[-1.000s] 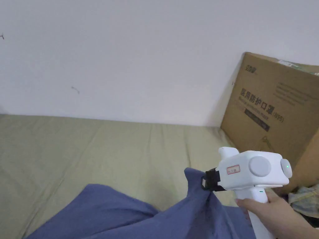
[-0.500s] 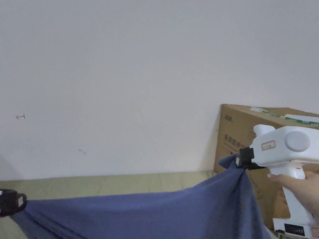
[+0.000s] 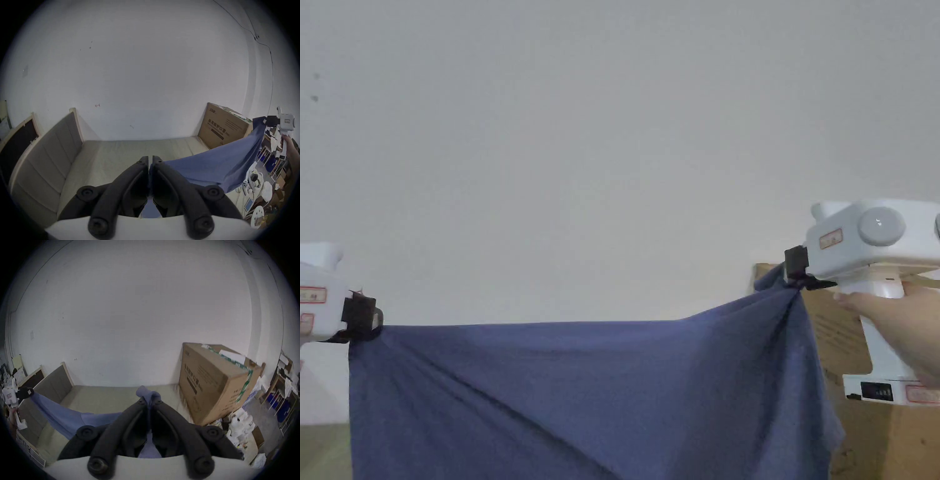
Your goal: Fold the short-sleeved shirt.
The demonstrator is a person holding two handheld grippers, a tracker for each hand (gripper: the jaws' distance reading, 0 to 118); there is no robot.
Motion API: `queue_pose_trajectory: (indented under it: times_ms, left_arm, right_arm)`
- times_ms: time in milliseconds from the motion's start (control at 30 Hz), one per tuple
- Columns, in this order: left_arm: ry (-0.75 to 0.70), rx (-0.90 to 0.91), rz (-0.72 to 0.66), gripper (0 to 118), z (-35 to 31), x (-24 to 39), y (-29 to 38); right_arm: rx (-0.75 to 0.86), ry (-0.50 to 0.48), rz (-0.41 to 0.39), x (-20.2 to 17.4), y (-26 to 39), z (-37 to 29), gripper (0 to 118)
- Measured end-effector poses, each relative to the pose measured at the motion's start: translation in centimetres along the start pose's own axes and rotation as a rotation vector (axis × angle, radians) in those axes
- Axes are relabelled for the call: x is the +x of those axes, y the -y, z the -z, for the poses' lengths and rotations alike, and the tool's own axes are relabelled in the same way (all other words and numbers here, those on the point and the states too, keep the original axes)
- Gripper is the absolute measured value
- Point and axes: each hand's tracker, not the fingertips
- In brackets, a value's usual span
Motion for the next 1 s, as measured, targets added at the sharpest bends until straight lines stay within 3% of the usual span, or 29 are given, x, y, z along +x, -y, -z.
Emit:
queue_pose_trajectory:
  times_ms: [200, 433, 1000]
  left_arm:
    - [-0.051, 0.044, -0.001, 4, 2.0, -1.4, -4.0]
    - [-0.094, 0.090, 0.011, 4, 5.0, -2.2, -7.2]
    - [-0.168, 0.169, 0.062, 4, 13.3, -2.3, -8.7]
  right_arm:
    - [0.046, -0.016, 0.047, -1.0, -3.9, 3.6, 4]
    - [0.095, 0.017, -0.046, -3.4, -7.5, 7.7, 4]
    - [0.207, 0.097, -0.070, -4.6, -10.4, 14.4, 4]
